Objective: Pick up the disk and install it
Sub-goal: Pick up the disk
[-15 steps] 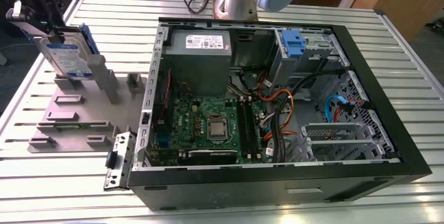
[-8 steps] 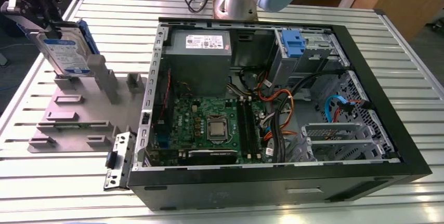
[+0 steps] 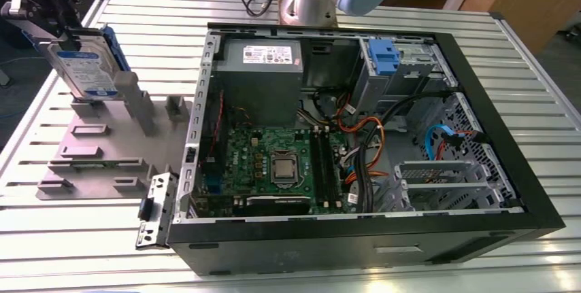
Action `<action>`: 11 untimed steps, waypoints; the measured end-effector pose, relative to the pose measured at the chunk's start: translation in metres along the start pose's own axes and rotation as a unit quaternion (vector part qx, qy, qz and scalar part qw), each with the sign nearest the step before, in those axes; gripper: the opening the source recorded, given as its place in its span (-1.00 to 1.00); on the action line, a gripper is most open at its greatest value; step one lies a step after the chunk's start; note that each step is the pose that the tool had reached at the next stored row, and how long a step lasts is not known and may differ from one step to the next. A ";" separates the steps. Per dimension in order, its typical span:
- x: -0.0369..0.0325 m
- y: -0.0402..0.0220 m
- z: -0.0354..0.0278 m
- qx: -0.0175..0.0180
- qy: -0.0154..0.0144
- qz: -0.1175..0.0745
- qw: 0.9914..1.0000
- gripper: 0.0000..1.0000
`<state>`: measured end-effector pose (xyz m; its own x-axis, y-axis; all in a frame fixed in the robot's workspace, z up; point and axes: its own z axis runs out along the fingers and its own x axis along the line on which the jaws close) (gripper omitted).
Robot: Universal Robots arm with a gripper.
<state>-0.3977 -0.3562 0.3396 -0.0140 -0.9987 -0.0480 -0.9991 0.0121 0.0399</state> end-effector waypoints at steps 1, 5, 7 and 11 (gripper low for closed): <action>0.0000 0.0000 0.0000 0.000 0.000 0.000 1.000 -0.30; 0.0000 0.0000 -0.0008 0.000 0.000 0.000 1.000 -0.30; -0.0002 0.0002 -0.0037 0.000 0.000 0.000 1.000 -0.30; -0.0006 0.0005 -0.0121 0.000 0.000 0.000 1.000 -0.30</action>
<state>-0.3977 -0.3562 0.3517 -0.0140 -0.9987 -0.0480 -0.9991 0.0121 0.0400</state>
